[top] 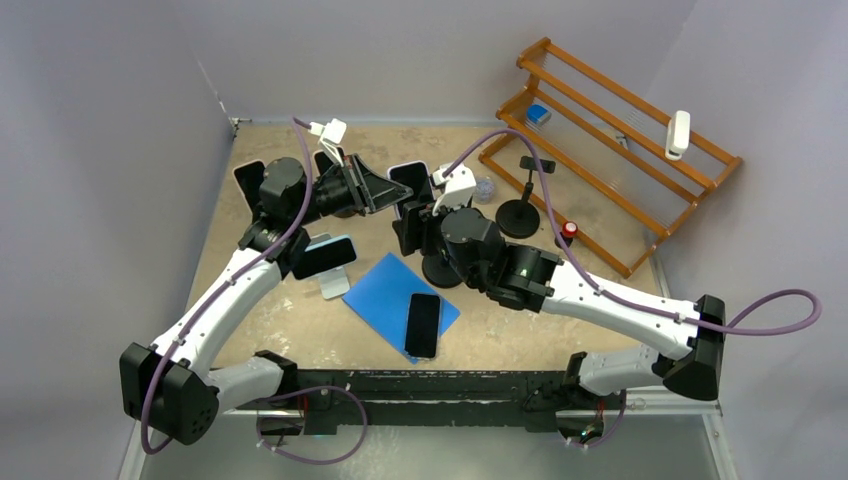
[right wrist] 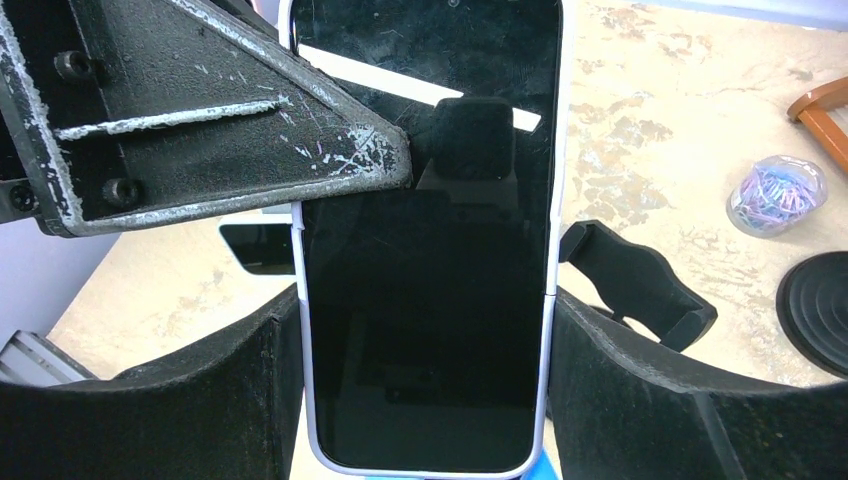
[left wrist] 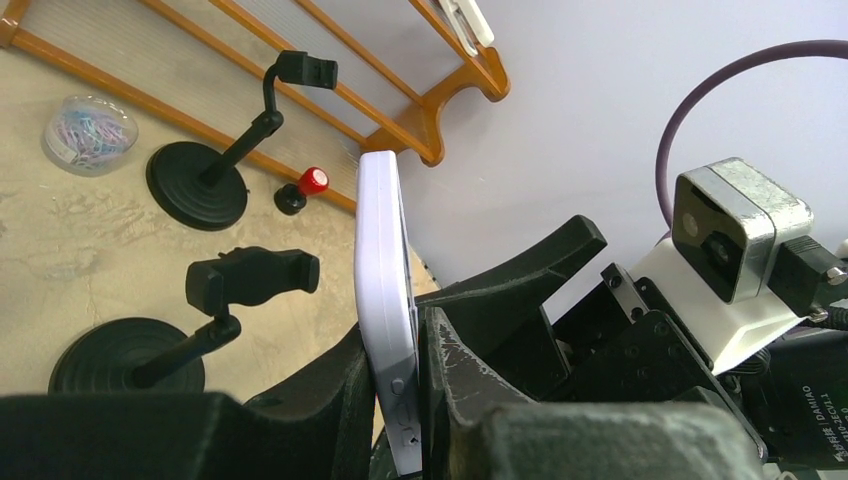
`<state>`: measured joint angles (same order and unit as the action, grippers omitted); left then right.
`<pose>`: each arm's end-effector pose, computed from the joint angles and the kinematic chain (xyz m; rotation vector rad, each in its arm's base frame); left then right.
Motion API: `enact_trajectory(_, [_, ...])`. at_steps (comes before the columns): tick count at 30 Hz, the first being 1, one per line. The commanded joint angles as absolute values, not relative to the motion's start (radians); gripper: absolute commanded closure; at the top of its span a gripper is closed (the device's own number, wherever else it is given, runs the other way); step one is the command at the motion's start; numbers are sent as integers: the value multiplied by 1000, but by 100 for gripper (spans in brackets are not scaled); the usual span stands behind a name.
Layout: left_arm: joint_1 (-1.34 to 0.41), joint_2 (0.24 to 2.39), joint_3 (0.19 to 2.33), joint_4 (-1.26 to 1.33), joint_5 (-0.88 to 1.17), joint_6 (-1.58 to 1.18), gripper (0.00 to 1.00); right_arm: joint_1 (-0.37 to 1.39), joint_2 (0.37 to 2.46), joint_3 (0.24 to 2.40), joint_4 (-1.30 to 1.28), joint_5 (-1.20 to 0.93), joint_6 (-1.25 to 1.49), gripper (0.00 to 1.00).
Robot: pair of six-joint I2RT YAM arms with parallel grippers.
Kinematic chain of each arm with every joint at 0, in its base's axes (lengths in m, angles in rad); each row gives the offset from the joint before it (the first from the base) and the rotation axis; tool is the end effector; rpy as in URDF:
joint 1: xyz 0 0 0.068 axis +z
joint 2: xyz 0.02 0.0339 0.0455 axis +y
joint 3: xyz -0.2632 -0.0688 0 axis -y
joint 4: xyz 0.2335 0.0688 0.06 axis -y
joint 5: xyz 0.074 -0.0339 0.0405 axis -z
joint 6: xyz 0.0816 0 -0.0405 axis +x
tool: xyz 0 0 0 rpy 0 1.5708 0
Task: Remove the phone from the phone stand
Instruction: Place the phone at the center of the board.
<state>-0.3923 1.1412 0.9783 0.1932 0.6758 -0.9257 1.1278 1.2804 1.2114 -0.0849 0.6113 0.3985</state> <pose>0.2467 -0.1573 0.3783 0.1430 1.7667 -1.5148 0.1799 0.2698 0.3879 -0.1742 1.7258 0.6099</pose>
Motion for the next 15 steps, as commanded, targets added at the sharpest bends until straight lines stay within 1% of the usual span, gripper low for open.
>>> enact_trajectory(1, [-396,1129,999,236,698,-922,100,1135,1282,1291,-56,619,418,62])
enact_trajectory(2, [-396,1126,999,229,694,-917,100,1135,1281,1290,-57,606,415,53])
enact_trajectory(4, [-396,1116,995,219,677,-913,100,1135,1275,1288,-56,577,413,39])
enact_trajectory(6, [-396,1107,988,219,668,-914,100,1135,1265,1279,-50,549,409,30])
enact_trajectory(8, [-396,1101,984,221,660,-918,100,1135,1258,1271,-44,531,407,17])
enact_trajectory(9, [-396,1099,983,222,657,-922,100,1135,1256,1270,-43,524,406,14])
enact_trajectory(15, [-396,1093,969,236,652,-941,100,1135,1262,1271,-51,493,412,5])
